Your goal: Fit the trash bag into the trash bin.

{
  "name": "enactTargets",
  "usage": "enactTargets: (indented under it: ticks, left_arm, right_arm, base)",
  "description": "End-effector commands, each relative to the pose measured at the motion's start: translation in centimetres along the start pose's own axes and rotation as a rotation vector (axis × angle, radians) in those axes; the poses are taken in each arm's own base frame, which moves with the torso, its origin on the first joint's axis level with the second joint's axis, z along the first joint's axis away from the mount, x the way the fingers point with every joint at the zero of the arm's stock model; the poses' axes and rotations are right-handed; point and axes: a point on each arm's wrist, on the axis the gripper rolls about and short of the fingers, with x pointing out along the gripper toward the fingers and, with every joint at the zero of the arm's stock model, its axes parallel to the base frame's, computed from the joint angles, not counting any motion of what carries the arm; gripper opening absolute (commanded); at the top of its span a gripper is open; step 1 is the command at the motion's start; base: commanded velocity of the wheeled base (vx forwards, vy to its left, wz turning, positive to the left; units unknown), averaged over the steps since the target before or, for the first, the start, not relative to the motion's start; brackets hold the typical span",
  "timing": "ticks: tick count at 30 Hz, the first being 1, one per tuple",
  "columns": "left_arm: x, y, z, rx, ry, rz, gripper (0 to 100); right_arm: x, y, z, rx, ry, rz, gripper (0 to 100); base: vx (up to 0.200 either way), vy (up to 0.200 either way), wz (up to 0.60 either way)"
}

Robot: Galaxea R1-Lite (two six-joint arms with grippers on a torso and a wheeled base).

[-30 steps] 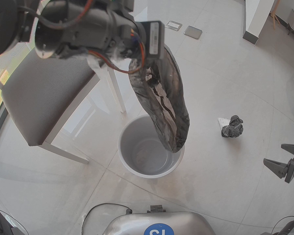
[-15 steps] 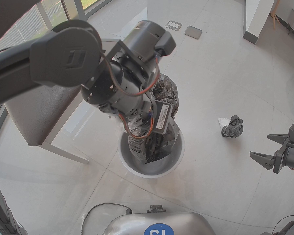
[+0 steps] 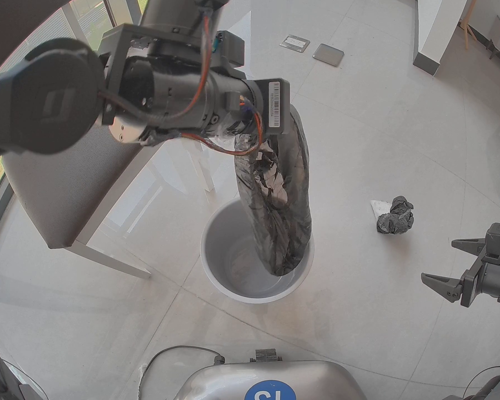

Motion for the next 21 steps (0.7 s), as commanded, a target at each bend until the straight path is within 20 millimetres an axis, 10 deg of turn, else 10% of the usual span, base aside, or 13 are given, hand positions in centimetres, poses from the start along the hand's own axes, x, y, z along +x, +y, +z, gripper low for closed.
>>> enactTargets:
  ticks: [1,21]
  left_arm:
    - [-3.8,1.6,-0.5,0.006,-0.183,-0.039,0]
    - [-8.6,-1.7,2.9,-0.022,-0.417,-0.206,0]
  right_arm:
    - [0.1,0.0,-0.3,-0.011,0.012,0.013,100]
    - [4.5,-1.4,4.7,-0.118,-0.033,0.04,100]
  base:
    - [0.0,0.0,0.0]
    - [0.0,0.0,0.0]
